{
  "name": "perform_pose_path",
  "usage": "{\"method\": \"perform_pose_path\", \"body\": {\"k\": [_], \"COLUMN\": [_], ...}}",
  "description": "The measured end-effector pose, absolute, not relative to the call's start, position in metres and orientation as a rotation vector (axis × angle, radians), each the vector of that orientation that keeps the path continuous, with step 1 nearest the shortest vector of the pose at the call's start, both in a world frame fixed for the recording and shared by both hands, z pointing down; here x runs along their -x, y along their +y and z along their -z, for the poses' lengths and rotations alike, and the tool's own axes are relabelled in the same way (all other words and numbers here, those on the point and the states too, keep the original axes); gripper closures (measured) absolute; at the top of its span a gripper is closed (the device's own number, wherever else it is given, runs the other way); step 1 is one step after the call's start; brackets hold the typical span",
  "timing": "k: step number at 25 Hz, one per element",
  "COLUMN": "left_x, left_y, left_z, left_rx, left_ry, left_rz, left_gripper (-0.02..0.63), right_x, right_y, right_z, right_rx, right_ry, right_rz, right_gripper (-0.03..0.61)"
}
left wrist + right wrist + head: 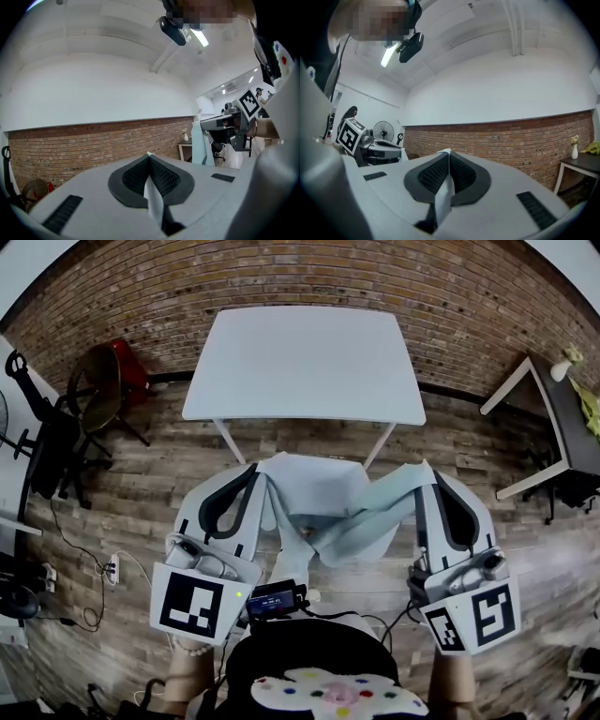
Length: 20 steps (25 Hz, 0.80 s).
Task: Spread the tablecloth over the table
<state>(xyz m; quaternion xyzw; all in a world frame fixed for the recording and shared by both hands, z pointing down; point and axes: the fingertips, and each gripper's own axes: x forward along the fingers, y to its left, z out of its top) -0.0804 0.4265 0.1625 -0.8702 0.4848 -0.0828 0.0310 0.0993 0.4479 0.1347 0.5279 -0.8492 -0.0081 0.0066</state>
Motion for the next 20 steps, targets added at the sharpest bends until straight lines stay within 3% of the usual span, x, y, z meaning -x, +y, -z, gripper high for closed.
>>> {"method": "perform_pose_path", "body": {"k": [20], "left_x": [0.105], "left_y": [0.256], "left_z": [-0.171], "left_rx": [2.736], "left_ry": [1.385], "left_rz": [0.277], "left_gripper": [0.598], "right_x": [-0.081], "right_y": [0.280], "right_z": [-0.158], "right_rx": [-1.751], "right_ry": [-2.527], "right_rz": [-0.094], "right_gripper": [0.545]}}
